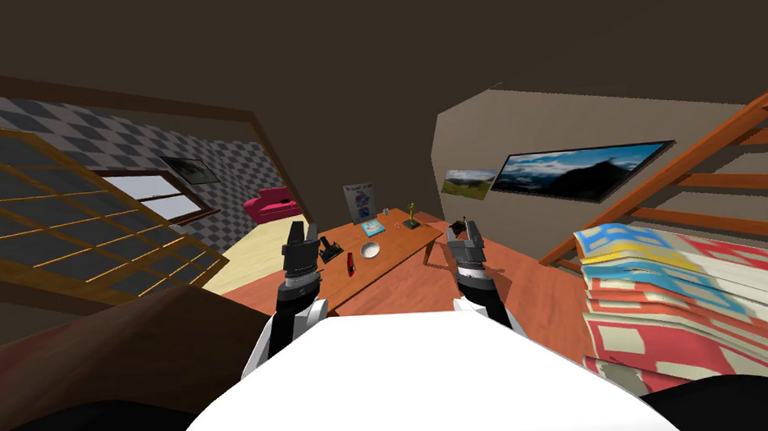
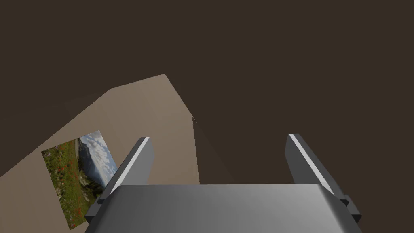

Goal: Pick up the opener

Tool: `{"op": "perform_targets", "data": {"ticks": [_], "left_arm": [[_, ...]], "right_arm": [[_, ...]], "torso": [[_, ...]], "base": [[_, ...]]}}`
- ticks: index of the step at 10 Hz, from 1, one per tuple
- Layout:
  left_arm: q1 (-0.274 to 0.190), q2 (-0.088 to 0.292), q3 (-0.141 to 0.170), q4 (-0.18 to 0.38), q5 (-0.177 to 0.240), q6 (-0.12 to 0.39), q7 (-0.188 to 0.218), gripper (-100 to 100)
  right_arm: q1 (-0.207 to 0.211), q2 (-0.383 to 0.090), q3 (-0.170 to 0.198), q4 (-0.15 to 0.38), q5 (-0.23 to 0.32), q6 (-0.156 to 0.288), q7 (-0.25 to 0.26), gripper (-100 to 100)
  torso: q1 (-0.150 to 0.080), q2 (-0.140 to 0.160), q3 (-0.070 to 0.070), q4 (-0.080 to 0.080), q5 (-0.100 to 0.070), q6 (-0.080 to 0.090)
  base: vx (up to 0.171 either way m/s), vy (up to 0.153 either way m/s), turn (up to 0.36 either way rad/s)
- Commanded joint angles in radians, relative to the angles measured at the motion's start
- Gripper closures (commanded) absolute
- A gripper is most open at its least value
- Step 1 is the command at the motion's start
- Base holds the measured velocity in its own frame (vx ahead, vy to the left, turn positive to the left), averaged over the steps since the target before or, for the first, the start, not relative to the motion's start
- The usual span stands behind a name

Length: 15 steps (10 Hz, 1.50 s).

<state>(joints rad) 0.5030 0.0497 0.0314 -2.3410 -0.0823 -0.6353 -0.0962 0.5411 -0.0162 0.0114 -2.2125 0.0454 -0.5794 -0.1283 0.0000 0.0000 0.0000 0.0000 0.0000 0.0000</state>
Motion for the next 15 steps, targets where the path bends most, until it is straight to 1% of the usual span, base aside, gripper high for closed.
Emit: {"op": "perform_targets", "data": {"ticks": [1, 4, 6, 8, 9, 11, 12, 14, 15], "left_arm": [[0.007, 0.032, -0.021, 0.020, 0.010, -0.005, 0.007, -100], [0.023, 0.093, -0.069, 0.068, 0.034, -0.017, 0.023, -100], [0.037, 0.143, -0.113, 0.113, 0.057, -0.029, 0.039, -100], [0.052, 0.200, -0.164, 0.169, 0.084, -0.042, 0.059, -100], [0.052, 0.200, -0.164, 0.169, 0.084, -0.042, 0.059, -100], [0.067, 0.261, -0.220, 0.238, 0.113, -0.054, 0.084, -100], [0.067, 0.262, -0.220, 0.238, 0.113, -0.054, 0.084, -100], [0.083, 0.329, -0.280, 0.311, 0.143, -0.063, 0.115, -100], [0.083, 0.330, -0.280, 0.318, 0.143, -0.063, 0.115, -100]], "right_arm": [[0.000, 0.000, 0.000, 0.000, 0.000, 0.000, 0.000, 0], [0.000, 0.000, 0.000, 0.000, 0.000, 0.000, 0.000, 0], [0.000, 0.000, 0.000, 0.000, 0.000, 0.000, 0.000, 0], [0.000, 0.000, 0.000, 0.000, 0.000, 0.000, 0.000, 0], [0.000, 0.000, 0.000, 0.000, 0.000, 0.000, 0.000, 0], [0.000, 0.000, 0.000, 0.000, 0.000, 0.000, 0.000, 0], [0.000, 0.000, 0.000, 0.000, 0.000, 0.000, 0.000, 0], [0.000, 0.000, 0.000, 0.000, 0.000, 0.000, 0.000, 0], [0.000, 0.000, 0.000, 0.000, 0.000, 0.000, 0.000, 0]], "torso": [[0.000, 0.000, 0.000, 0.000, 0.000, 0.000], [-0.003, 0.006, 0.003, 0.001, -0.001, 0.000], [-0.004, 0.007, 0.004, 0.001, -0.001, 0.000], [-0.006, 0.006, 0.004, 0.001, -0.001, 0.000], [-0.004, 0.005, 0.003, 0.001, -0.001, 0.000], [-0.001, 0.002, 0.001, 0.001, 0.000, 0.000], [-0.001, 0.001, 0.001, 0.000, 0.000, 0.000], [-0.001, 0.003, 0.002, 0.001, 0.000, 0.000], [-0.002, 0.001, 0.001, 0.001, -0.001, 0.000]], "base": [[-0.052, -0.028, -0.028], [-0.090, -0.049, -0.045], [-0.098, -0.066, -0.080], [-0.074, -0.079, -0.099], [-0.005, -0.009, -0.032], [-0.025, -0.030, -0.111], [-0.021, -0.014, -0.054], [-0.032, -0.038, -0.150], [0.017, -0.016, -0.065]]}}
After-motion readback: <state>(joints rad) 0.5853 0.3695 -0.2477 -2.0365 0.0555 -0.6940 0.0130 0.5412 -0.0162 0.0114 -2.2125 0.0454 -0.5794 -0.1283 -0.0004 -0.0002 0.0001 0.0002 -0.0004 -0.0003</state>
